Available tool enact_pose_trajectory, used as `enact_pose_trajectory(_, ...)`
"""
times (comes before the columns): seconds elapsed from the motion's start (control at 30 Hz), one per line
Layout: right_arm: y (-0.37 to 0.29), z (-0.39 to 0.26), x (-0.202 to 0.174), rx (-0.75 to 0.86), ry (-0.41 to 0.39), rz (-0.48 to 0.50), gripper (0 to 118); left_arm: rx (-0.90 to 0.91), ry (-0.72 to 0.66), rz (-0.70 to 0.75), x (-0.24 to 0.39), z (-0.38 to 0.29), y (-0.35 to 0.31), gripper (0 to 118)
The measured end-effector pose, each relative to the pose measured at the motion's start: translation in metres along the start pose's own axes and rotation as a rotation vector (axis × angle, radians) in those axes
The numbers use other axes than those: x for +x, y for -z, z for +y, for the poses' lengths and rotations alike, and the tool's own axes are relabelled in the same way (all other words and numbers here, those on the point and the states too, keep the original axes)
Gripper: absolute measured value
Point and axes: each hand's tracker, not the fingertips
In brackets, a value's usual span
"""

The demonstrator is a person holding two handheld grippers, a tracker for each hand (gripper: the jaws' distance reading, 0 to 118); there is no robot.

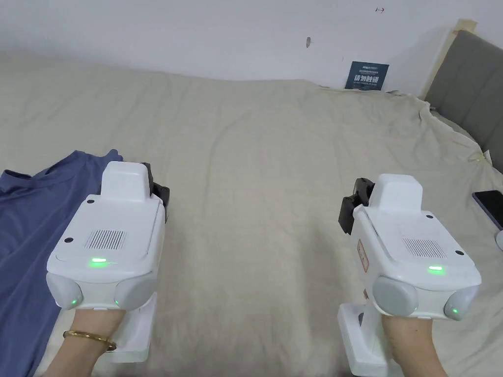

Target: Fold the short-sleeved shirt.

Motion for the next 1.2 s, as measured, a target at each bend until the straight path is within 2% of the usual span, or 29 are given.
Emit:
enact_pose_trajectory(1.1,-0.0018,0.0008,-0.0010,-0.002,-0.019,0.012,0,0.013,0.002,-0.028,0.0028,0.0054,-0.0004,0)
enact_pose_trajectory(1.2,0.0003,0.0040,-0.0079,-0.001,-0.001,0.026,0,0.011,0.000,-0.018,-0.0055,0.0057,-0.0030,0)
